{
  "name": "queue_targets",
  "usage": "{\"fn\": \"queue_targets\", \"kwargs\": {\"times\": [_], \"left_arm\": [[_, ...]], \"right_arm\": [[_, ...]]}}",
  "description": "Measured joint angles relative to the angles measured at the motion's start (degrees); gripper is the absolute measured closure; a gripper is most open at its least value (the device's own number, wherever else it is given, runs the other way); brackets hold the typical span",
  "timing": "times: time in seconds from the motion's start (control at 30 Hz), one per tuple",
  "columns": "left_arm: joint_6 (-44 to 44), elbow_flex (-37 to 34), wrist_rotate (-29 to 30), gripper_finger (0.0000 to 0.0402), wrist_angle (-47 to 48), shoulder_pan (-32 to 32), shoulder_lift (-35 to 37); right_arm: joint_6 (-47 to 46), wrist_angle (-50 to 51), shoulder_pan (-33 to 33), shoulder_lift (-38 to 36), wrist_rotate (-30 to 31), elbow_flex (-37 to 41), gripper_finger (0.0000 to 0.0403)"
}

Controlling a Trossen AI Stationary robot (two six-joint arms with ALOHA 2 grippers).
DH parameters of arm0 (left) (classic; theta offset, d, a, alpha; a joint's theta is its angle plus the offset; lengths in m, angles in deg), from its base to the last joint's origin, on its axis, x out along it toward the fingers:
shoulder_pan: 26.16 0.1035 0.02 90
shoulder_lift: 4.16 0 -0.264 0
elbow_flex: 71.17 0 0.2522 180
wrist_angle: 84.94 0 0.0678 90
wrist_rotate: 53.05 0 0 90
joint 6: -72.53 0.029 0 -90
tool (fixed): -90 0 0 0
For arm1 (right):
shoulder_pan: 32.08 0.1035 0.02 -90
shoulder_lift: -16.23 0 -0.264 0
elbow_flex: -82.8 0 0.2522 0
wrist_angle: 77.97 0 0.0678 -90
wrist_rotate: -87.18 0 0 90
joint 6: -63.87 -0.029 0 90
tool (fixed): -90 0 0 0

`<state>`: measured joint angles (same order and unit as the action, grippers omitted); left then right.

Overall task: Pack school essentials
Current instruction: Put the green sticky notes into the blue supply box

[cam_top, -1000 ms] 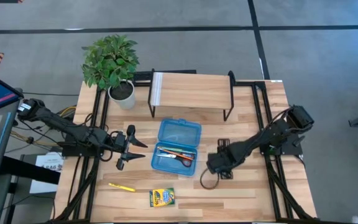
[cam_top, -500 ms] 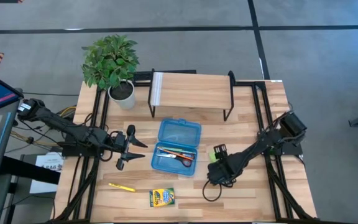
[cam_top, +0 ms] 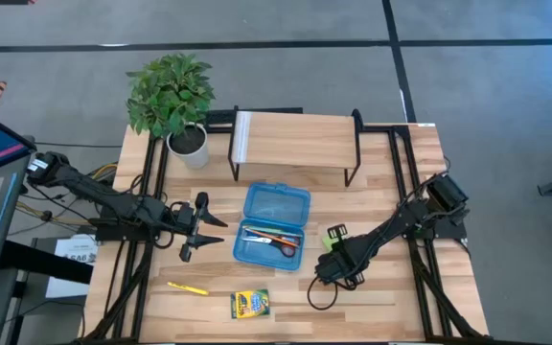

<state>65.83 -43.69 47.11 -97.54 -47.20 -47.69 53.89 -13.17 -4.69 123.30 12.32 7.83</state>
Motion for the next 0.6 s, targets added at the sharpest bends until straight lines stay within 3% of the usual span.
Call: {"fn": "queue_targets", "kwargs": {"times": [0.3, 0.6], "left_arm": [[0.0, 0.0, 0.2, 0.0228, 0.0, 0.0, 0.0], [0.0, 0.0, 0.3, 0.0228, 0.0, 0.0, 0.0]], "right_arm": [[-0.3, -0.3, -0.2, 0.1, 3.4, 0.1, 0.039], [-2.5, 1.2, -0.1, 0.4, 4.8, -1.7, 0.04]]}}
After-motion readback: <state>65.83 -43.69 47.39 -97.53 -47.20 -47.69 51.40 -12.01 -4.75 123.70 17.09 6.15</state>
